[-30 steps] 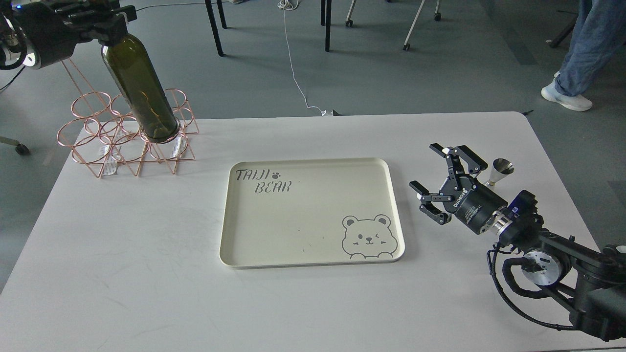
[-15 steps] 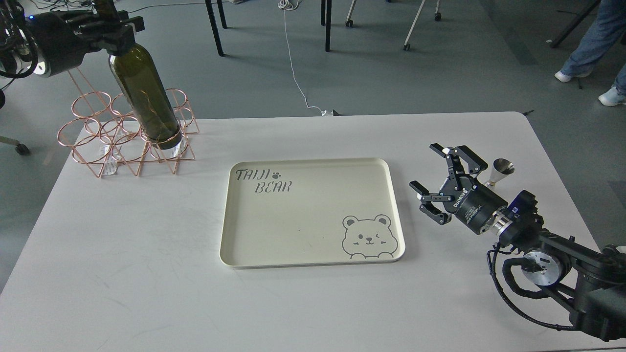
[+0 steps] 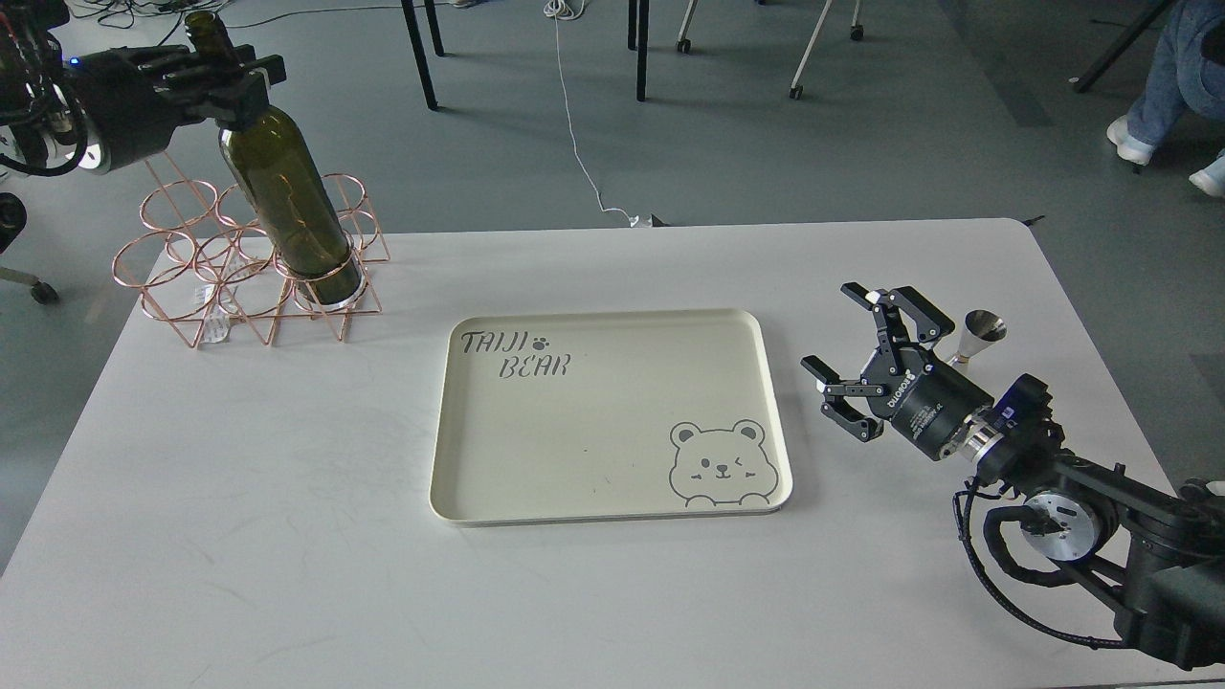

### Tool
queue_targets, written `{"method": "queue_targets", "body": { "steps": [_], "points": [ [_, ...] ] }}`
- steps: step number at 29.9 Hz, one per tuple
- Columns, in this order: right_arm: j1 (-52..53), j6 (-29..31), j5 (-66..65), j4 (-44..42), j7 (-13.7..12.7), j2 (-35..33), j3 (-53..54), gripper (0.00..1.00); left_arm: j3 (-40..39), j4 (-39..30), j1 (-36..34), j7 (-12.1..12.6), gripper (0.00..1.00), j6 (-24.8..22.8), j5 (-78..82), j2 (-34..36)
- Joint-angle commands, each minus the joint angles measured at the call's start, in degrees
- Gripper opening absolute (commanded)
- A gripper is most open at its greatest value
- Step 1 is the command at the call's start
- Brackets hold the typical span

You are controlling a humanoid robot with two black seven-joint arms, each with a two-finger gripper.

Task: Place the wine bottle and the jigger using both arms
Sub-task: 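Lower the wine bottle into a slot of the copper rack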

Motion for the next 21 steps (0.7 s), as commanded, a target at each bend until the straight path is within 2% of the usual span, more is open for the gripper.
{"method": "queue_targets", "body": {
  "steps": [1,21],
  "points": [
    [0.0,0.0,0.0,-0.01,0.0,0.0,0.0,0.98,0.01,1.09,0.03,0.0,0.29,0.21,-0.02,-0.6],
    [-0.09,0.0,0.0,-0.01,0.0,0.09,0.0,0.98,0.8,2.94,0.91,0.0,0.3,0.21,-0.02,-3.24]
  ]
}}
